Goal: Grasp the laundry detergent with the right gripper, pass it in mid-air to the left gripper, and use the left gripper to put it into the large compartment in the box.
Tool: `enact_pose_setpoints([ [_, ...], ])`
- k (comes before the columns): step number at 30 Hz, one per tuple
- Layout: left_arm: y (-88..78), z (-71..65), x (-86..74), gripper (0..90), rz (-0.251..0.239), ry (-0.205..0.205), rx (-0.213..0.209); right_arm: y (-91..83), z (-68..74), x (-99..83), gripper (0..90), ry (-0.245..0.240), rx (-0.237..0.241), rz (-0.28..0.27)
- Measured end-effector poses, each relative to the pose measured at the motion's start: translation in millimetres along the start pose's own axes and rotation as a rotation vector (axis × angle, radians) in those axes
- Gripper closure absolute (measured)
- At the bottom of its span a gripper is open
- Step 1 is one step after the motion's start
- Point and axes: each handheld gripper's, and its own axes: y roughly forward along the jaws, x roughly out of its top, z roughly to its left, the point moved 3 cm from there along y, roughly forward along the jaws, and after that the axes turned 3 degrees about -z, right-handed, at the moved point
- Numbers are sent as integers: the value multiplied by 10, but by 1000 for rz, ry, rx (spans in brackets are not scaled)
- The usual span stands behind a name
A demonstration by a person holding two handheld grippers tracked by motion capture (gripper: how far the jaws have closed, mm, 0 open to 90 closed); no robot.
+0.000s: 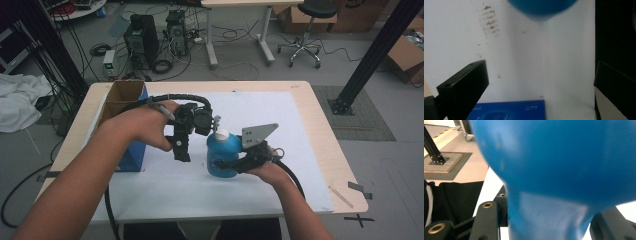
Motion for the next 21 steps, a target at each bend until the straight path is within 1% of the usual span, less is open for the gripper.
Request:
enact_pose_setpoints([
  [4, -5, -7, -12, 1, -2, -3, -6, 198, -10, -8, 466, 0, 16, -8],
  [8, 13, -20, -26, 1, 0, -10, -15, 369, -44, -10, 465, 4, 20, -4],
  [11, 28, -20, -35, 1, 1, -7, -17, 448, -64, -4, 464, 7, 23, -5],
  [14, 42, -21, -38, 1, 2, -12, -19, 510, -75, 12, 464, 7, 25, -11],
  [21, 64, -22, -14, 1, -1, -8, -23, 641, -74, 97, 464, -13, 33, -15],
])
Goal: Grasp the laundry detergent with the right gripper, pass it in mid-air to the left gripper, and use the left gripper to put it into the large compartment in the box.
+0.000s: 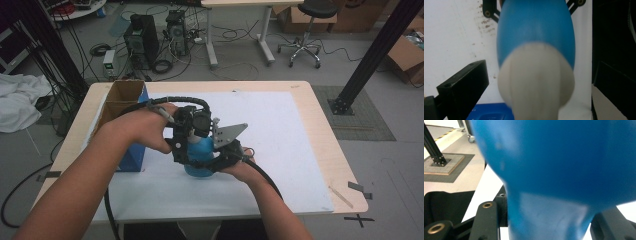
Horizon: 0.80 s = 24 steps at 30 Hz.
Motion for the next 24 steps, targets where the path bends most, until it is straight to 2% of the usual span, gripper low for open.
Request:
enact_pose_setpoints([
  [7, 37, -20, -12, 1, -10, -12, 1, 121, 11, 76, 463, -14, 17, -7],
  [9, 43, -27, -20, 1, -10, -17, 2, 133, 24, 90, 463, -2, 23, -1],
  [11, 53, -29, -37, 1, -9, -17, 7, 152, 16, 105, 463, -16, 22, -6],
  [13, 62, -31, -51, 3, -9, -24, 10, 156, 34, 110, 462, 4, 25, 5],
  [14, 71, -32, -57, 3, -9, -27, 11, 167, 30, 115, 463, -7, 27, -2],
  [15, 73, -33, -61, 3, -4, -27, 12, 166, 44, 115, 463, 11, 27, 8],
  [19, 87, -39, -72, 13, 3, -23, 30, 196, 31, 135, 463, -22, 25, -5],
  [20, 92, -46, -73, 23, 4, -25, 29, 200, 42, 142, 463, -9, 28, -4],
  [21, 94, -48, -73, 39, 4, -23, 31, 207, 30, 144, 462, -31, 24, -1],
  [24, 95, -54, -76, 60, 9, -20, 34, 219, 28, 151, 463, -30, 23, -5],
])
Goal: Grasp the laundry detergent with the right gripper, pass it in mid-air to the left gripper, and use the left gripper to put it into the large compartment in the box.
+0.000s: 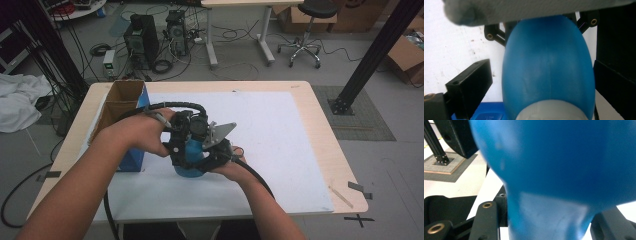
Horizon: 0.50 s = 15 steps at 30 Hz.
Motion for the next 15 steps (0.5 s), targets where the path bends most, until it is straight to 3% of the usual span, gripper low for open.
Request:
enact_pose_setpoints([
  [1, -2, 0, -3, 71, 3, 1, -2, 2, 8, 4, 463, 8, 1, 0],
  [2, -3, 0, -6, 78, 3, -1, 0, 9, -7, 7, 463, -13, -3, -6],
  [6, -5, -1, -12, 124, 2, 0, 3, -3, 34, -2, 463, 36, 12, 24],
  [7, -5, -1, -11, 132, 2, -1, 4, 2, 22, -2, 462, 25, 9, 17],
  [8, -5, -2, -9, 149, 6, 0, 2, 22, -40, 13, 463, -43, -14, -25],
  [11, -4, 1, -1, 159, 9, 2, 4, 2, 10, -5, 462, 20, 7, 10],
  [12, -5, 2, 2, 160, 9, 3, 7, 7, -6, -1, 462, 1, 1, -1],
  [15, -5, 3, 13, 175, 12, 4, 10, 7, -6, 1, 463, 3, 3, -2],
])
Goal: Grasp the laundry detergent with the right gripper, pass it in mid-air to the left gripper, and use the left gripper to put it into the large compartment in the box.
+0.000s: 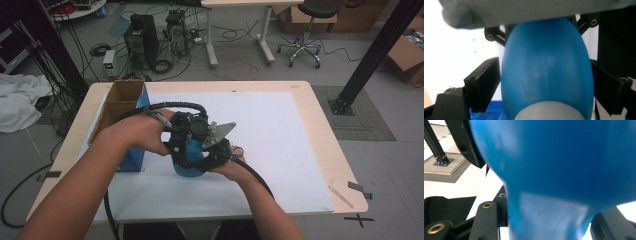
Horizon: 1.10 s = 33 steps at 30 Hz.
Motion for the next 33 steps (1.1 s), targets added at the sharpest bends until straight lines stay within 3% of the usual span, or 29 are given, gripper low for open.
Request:
enact_pose_setpoints([
  [5, 4, 1, -6, 229, 4, -2, -6, 10, -12, 1, 463, -17, -1, -7],
  [9, 2, -6, -12, 255, 5, -6, -5, 3, -5, -17, 463, 10, 2, 2],
  [10, 3, -7, -12, 264, 5, -5, -4, 8, -23, -15, 463, -8, -7, -10],
  [17, 10, 1, -15, 294, 14, -9, -9, 15, -22, -11, 463, -12, -9, -14],
  [19, 11, 2, -14, 306, 15, -9, -8, 11, -7, -15, 463, 6, -1, -4],
  [20, 11, 3, -14, 312, 16, -9, -8, 17, -22, -11, 463, -11, -8, -15],
  [30, 10, -2, -13, 358, 21, -17, -2, 24, -23, -16, 463, -17, -10, -13],
  [33, 7, -1, -14, 374, 26, -17, 2, 27, -1, -16, 463, 6, -2, -10],
])
